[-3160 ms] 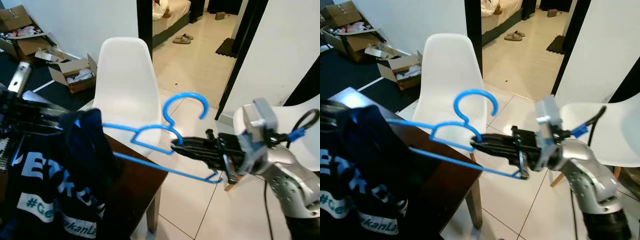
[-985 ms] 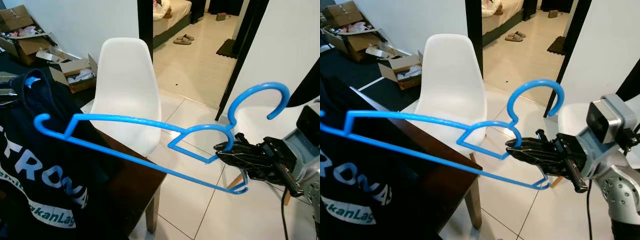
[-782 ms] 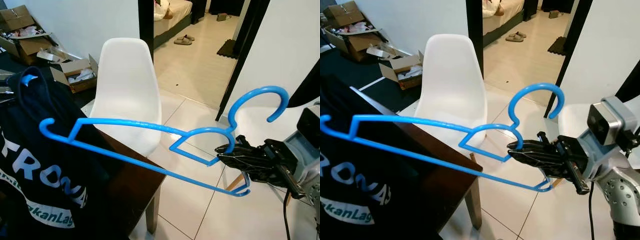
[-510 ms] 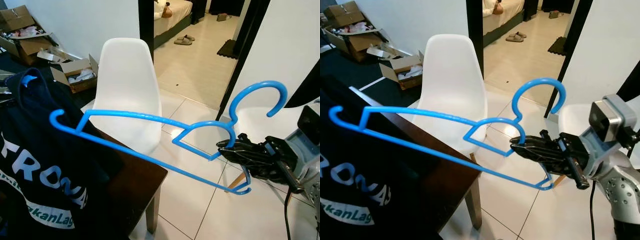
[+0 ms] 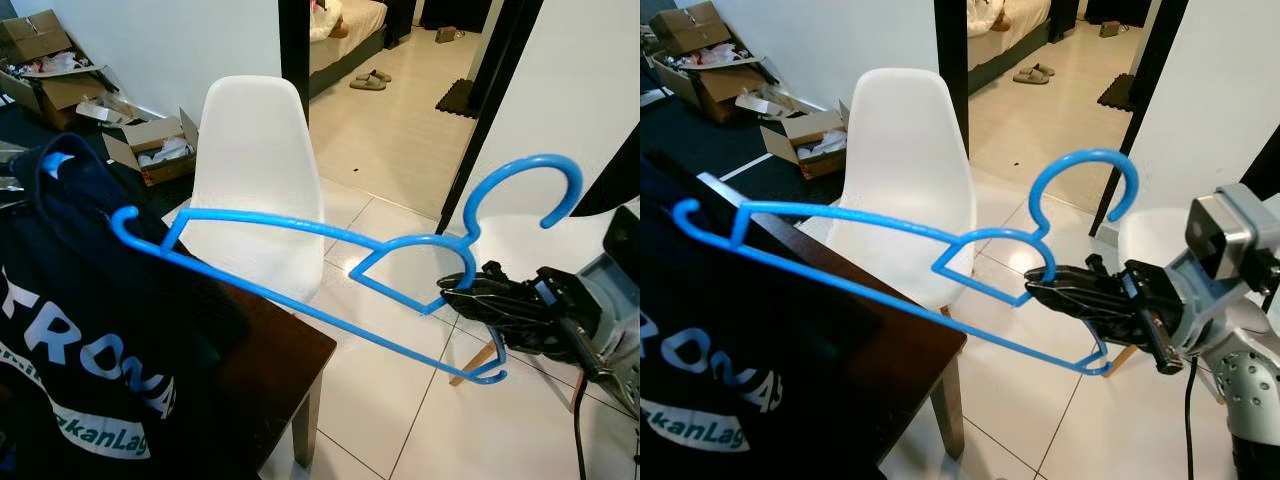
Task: Hang hanger
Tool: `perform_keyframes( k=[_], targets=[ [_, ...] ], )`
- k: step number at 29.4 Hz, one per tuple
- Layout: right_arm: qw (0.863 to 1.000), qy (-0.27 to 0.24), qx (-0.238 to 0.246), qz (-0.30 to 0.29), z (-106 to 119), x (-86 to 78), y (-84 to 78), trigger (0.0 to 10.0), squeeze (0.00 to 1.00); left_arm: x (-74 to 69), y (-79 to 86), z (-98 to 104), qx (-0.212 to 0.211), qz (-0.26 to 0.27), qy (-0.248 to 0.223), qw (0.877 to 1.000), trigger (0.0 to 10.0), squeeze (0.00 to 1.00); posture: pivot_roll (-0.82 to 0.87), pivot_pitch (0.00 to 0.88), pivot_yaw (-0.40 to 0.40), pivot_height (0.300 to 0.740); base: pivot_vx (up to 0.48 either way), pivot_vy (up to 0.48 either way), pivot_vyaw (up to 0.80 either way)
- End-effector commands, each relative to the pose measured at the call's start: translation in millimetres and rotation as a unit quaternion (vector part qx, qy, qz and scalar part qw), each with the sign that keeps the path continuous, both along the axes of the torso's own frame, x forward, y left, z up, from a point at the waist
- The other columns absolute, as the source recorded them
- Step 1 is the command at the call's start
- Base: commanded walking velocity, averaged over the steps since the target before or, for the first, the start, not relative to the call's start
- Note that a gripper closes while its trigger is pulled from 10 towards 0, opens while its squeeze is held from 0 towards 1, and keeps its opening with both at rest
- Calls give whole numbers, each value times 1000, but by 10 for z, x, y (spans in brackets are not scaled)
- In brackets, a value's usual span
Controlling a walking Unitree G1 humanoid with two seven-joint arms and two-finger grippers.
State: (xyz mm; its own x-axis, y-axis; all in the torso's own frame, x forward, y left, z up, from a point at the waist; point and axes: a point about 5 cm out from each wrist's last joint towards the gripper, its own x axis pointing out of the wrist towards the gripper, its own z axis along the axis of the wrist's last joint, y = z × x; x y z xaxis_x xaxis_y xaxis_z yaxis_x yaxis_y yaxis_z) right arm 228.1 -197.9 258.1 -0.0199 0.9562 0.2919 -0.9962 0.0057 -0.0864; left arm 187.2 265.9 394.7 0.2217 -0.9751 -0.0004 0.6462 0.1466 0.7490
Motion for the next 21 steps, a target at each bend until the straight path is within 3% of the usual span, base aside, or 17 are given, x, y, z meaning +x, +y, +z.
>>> perform_keyframes(
  k=[1,15,21],
  targets=[
    [1000,-12,-16,8,22,-24,35,10000,0,-33,-46,46,14,-9,-6,1000,10000,0,60,102,15,740,0,0,0],
    [998,-32,-52,6,22,22,160,10000,0,-16,-150,30,19,-43,3,999,10000,0,61,103,15,740,0,0,0],
    [998,-47,-38,14,49,60,290,10000,0,64,-327,-113,20,-90,34,995,10000,0,60,96,17,740,0,0,0]
  ],
)
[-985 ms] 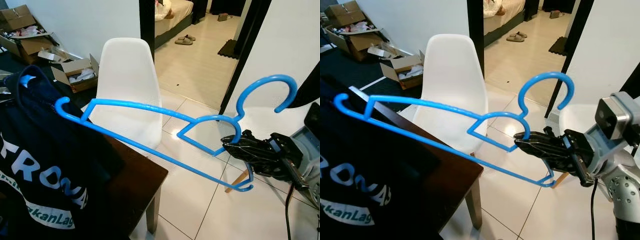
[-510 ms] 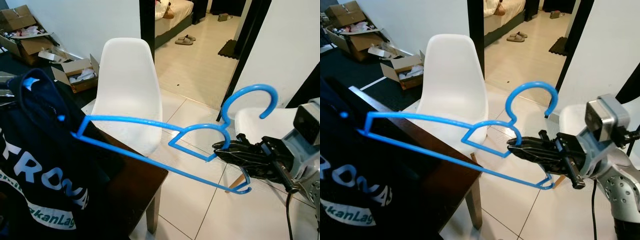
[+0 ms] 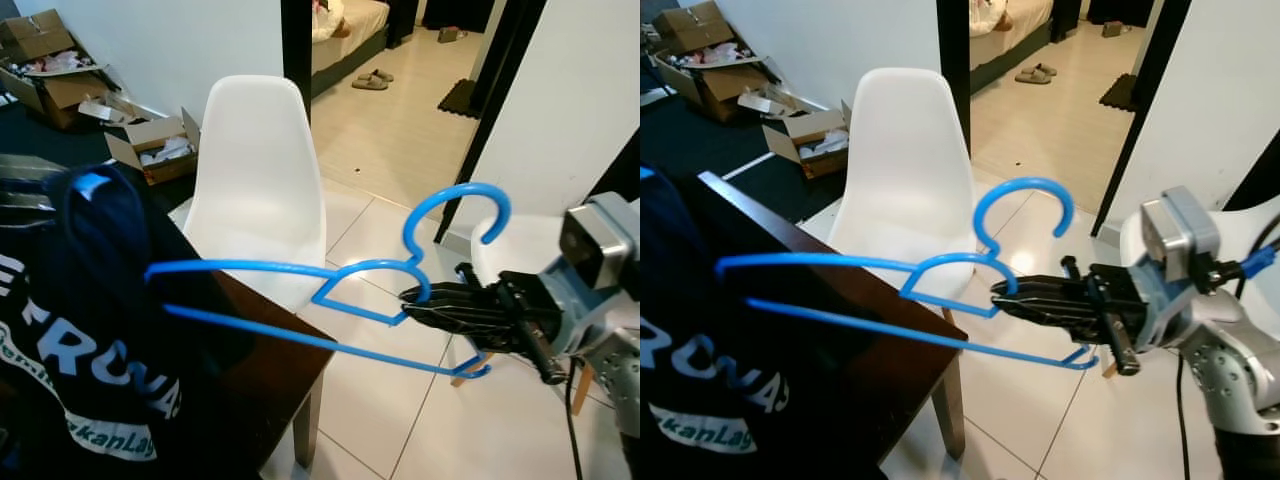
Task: Hang hanger
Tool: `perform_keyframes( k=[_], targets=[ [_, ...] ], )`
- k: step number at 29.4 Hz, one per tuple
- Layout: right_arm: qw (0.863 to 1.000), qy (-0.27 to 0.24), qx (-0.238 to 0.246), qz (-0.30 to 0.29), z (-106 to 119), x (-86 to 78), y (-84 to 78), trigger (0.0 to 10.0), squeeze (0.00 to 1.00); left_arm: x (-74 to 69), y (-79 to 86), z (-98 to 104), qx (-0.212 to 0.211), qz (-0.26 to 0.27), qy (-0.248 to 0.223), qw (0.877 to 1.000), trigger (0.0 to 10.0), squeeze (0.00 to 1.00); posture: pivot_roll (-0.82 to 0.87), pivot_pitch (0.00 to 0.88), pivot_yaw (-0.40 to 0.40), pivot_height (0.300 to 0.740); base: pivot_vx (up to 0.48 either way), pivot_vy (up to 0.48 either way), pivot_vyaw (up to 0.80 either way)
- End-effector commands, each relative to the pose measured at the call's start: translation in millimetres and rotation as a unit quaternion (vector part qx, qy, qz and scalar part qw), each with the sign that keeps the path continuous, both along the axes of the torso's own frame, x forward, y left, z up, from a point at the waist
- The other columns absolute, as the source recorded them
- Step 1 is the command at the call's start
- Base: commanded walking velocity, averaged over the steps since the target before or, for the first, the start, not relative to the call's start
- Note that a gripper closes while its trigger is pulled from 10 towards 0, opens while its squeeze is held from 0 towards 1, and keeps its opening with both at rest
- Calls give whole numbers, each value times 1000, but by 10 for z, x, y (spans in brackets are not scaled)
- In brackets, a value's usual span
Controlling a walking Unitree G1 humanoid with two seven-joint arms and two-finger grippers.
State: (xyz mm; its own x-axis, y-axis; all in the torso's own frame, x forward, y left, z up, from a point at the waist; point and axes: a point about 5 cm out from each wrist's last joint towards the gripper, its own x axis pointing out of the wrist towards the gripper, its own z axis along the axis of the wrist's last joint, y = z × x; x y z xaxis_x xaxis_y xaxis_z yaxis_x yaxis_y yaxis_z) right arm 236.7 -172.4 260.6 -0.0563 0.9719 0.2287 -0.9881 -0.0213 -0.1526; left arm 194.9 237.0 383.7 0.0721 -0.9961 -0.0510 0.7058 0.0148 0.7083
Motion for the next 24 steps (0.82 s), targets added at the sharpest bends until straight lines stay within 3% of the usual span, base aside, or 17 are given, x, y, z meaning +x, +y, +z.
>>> perform_keyframes(
  k=[1,8,12,16,17,19,21,24],
  targets=[
    [1000,-27,8,-1,51,16,109,10000,0,70,-123,-123,9,-19,19,1000,10000,0,55,93,19,740,0,0,0],
    [999,-37,31,-16,68,76,261,10000,0,165,-242,-258,22,-16,26,999,10000,0,55,90,19,740,0,0,0],
    [998,-24,33,-48,-29,127,405,10000,0,195,-358,-236,11,-1,-5,1000,10000,0,52,88,19,740,0,0,0],
    [998,-16,26,-58,-96,131,473,10000,0,220,-348,-161,1,26,-34,999,10000,0,52,88,19,740,0,0,0],
    [995,-8,18,-93,-150,184,480,10000,0,271,-265,-48,-7,79,-71,994,10000,0,46,85,19,740,0,0,0],
    [994,-5,17,-107,-161,205,474,10000,0,290,-228,-6,-10,100,-82,992,10000,0,46,85,19,740,0,0,0],
    [988,-3,26,-151,-160,270,423,10000,0,337,-76,151,-29,171,-116,978,10000,0,44,83,19,740,0,0,0],
    [980,3,35,-195,-157,344,362,10000,0,335,46,289,-48,221,-137,964,10000,0,44,84,18,740,0,0,0]
  ],
)
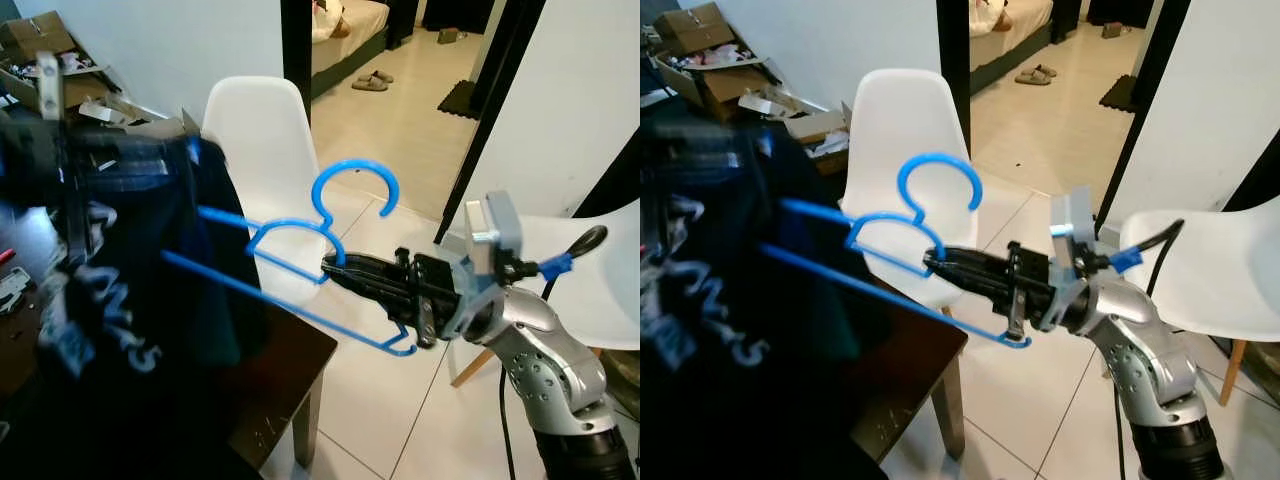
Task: Hang hanger
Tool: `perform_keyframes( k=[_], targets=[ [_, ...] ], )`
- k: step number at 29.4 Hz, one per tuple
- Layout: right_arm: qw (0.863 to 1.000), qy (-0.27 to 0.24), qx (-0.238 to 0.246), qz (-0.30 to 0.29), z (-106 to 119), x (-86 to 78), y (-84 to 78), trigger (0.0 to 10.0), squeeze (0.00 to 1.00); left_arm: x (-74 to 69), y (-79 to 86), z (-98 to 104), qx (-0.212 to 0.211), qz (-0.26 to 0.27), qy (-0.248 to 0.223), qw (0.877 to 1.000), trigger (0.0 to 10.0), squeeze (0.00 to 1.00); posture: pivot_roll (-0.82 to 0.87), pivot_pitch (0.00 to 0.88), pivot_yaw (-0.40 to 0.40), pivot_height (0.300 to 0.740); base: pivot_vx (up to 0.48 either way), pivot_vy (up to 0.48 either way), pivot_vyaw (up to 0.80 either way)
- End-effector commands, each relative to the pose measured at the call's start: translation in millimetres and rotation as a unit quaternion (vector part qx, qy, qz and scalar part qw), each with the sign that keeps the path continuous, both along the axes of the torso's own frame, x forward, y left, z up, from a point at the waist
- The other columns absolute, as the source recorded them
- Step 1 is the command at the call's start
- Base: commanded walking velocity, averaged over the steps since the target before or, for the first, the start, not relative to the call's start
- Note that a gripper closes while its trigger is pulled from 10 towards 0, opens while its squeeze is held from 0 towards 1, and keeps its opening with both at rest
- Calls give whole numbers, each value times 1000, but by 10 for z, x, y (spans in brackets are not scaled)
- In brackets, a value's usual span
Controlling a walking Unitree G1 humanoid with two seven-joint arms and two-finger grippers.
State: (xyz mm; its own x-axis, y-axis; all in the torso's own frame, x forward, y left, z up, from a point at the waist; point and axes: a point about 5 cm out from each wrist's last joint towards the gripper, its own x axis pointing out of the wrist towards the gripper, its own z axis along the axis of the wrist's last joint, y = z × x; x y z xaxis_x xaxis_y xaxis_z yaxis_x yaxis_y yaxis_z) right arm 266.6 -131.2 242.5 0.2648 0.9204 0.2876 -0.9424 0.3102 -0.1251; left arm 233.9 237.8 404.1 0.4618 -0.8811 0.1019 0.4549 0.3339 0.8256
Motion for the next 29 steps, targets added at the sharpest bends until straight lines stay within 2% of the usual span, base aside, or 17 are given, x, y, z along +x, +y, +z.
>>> perform_keyframes(
  k=[1,7,11,14,15,18,19,24,29],
  targets=[
    [999,-4,3,-37,20,55,-56,10000,0,-75,44,88,5,19,-25,999,10000,0,42,85,17,740,0,0,0],
    [999,-3,7,-48,8,72,-48,10000,0,-145,2,41,12,-1,-9,1000,10000,0,43,89,17,740,0,0,0],
    [998,-6,20,-54,18,83,-17,10000,0,-208,-58,-121,42,-32,37,998,10000,0,47,90,18,740,0,0,0],
    [998,-8,27,-52,30,82,-1,10000,0,-213,-78,-183,45,-43,60,996,10000,0,52,92,16,740,0,0,0],
    [998,-12,38,-48,50,77,38,10000,0,-202,-115,-266,48,-56,89,993,10000,71,53,94,16,740,0,0,0],
    [998,-13,41,-49,56,77,52,10000,0,-192,-124,-280,48,-57,94,993,10000,71,53,94,16,740,0,0,0],
    [998,-15,47,-46,68,77,69,10000,0,-165,-108,-286,44,-45,101,993,10000,1000,52,96,16,740,0,0,0],
    [997,-18,62,-39,96,65,119,10000,0,-97,-41,-265,30,3,103,994,10000,1000,52,96,18,740,0,0,0],
    [997,-16,67,-34,88,57,153,10000,0,-145,-43,-189,23,2,78,997,10000,1000,57,100,16,740,0,0,0]
  ],
)
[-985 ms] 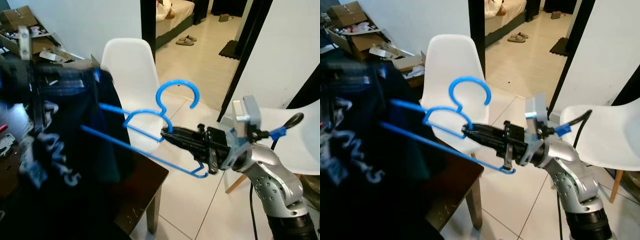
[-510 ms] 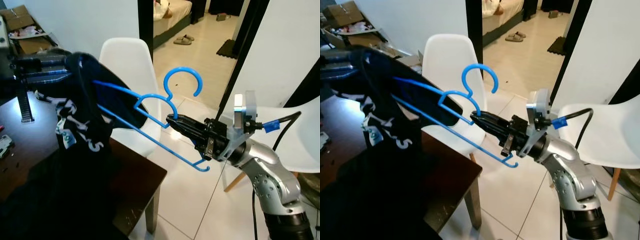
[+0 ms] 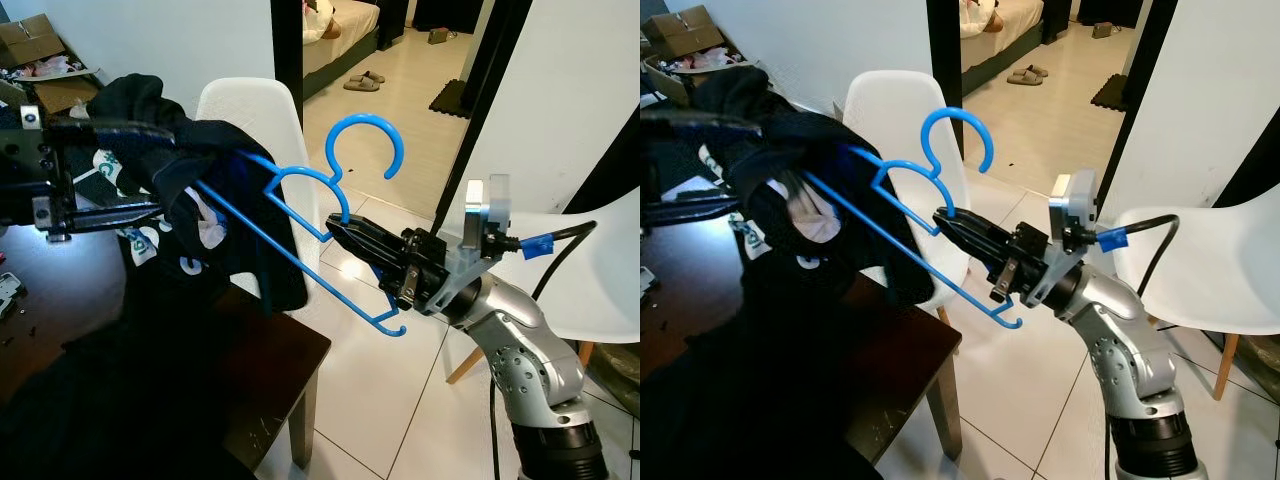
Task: Hang hanger
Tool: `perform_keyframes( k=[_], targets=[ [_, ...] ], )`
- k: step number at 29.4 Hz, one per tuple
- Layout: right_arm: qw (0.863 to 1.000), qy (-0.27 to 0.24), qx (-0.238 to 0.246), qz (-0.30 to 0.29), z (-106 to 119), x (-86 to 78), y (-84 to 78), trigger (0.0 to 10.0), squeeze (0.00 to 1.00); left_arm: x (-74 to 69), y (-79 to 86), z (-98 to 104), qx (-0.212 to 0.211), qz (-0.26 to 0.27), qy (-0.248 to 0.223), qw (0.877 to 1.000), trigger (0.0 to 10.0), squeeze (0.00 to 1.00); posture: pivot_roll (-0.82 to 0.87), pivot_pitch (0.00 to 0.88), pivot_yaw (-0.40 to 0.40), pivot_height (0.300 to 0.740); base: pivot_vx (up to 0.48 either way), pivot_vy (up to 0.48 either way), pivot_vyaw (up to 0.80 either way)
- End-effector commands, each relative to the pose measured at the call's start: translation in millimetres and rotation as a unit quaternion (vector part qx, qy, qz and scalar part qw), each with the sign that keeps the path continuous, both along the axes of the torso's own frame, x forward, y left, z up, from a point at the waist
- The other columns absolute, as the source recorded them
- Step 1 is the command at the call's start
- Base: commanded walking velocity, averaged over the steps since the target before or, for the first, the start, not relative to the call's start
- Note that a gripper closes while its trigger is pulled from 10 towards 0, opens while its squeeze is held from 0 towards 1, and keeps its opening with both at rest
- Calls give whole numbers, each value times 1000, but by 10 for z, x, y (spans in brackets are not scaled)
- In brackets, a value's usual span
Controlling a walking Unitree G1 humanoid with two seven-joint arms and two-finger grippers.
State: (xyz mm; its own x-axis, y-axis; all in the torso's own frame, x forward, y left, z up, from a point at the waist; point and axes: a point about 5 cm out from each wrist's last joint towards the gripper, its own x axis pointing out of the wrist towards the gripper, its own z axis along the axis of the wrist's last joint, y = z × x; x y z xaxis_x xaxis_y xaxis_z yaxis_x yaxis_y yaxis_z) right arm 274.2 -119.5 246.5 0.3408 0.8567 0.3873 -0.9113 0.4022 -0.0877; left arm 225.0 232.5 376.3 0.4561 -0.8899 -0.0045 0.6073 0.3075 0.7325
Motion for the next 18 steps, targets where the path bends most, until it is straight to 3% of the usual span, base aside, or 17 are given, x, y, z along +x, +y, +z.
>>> perform_keyframes(
  k=[1,5,8,10,12,14,15,16,18],
  targets=[
    [1000,-15,11,8,48,-19,36,10000,0,-56,10,88,13,9,-17,1000,10000,1000,57,100,16,740,0,0,0],
    [1000,-15,14,10,48,-20,61,10000,0,-94,-2,176,-8,6,-40,999,10000,1000,59,102,16,740,0,0,0],
    [1000,-16,20,6,61,-3,70,10000,0,-86,36,329,-55,30,-94,994,10000,1000,59,102,16,740,0,0,0],
    [1000,-16,20,6,61,-3,70,10000,0,-86,36,329,-55,30,-94,994,10000,1000,59,102,16,740,0,0,0],
    [999,-15,30,-8,84,34,58,10000,0,-109,75,460,-113,43,-142,982,10000,1000,62,104,16,740,0,0,0],
    [999,-15,30,-8,84,34,58,10000,0,-109,75,460,-113,43,-142,982,10000,1000,62,104,16,740,0,0,0],
    [999,-15,38,-19,100,59,48,10000,0,-133,88,498,-144,38,-152,977,10000,1000,62,106,16,740,0,0,0],
    [998,-14,46,-31,118,88,35,10000,0,-147,101,511,-168,34,-155,973,10000,545,62,106,16,740,0,0,0],
    [998,-14,46,-31,118,88,35,10000,0,-147,101,511,-168,34,-155,973,10000,545,62,106,16,740,0,0,0]
  ],
)
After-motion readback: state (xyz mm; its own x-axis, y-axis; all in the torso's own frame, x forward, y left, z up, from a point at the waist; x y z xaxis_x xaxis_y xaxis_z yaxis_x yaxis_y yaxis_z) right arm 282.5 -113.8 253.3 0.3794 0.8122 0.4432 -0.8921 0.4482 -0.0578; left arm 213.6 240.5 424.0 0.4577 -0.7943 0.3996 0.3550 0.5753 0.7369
